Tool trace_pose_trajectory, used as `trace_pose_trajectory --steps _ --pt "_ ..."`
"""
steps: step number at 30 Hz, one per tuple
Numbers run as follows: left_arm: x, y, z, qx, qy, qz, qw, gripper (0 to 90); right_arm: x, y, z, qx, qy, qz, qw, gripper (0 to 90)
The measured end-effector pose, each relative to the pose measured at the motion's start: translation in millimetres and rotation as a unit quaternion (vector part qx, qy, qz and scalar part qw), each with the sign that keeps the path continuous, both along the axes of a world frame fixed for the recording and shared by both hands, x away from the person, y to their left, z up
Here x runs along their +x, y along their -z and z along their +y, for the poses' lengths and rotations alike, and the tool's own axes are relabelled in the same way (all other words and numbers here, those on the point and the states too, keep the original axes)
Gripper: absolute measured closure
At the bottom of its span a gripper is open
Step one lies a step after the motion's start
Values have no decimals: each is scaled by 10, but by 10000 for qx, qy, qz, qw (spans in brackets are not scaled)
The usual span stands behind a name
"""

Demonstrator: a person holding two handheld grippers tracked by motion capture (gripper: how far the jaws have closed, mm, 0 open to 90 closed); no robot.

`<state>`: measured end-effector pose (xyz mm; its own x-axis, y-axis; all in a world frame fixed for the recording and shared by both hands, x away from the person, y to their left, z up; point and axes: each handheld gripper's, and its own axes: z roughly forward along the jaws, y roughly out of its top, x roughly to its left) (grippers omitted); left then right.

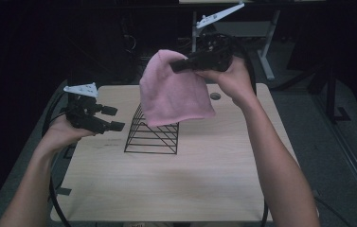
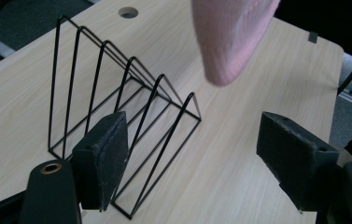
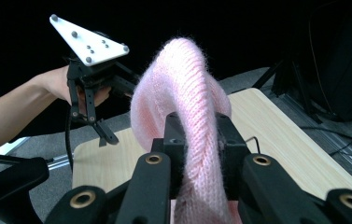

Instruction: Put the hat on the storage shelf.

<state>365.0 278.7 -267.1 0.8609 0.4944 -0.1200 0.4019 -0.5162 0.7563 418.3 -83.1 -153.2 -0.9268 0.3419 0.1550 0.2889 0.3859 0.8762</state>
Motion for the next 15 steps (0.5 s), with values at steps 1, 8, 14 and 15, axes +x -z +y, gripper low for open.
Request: trace_pose_trajectory --steps 1,8,14,15 --pt "16 -2 -21 -5 9 -31 10000 242 11 -10 63 3 -47 -20 10000 780" --pt "78 -2 -73 -83 106 46 9999 241 42 -34 233 -29 -161 -68 9998 779" --pt "119 -11 -118 -72 153 -49 9998 295 91 -44 360 -8 -247 -94 9997 778" --pt "133 -13 -122 -149 143 -11 9998 305 101 -42 377 -3 -255 -79 9996 778"
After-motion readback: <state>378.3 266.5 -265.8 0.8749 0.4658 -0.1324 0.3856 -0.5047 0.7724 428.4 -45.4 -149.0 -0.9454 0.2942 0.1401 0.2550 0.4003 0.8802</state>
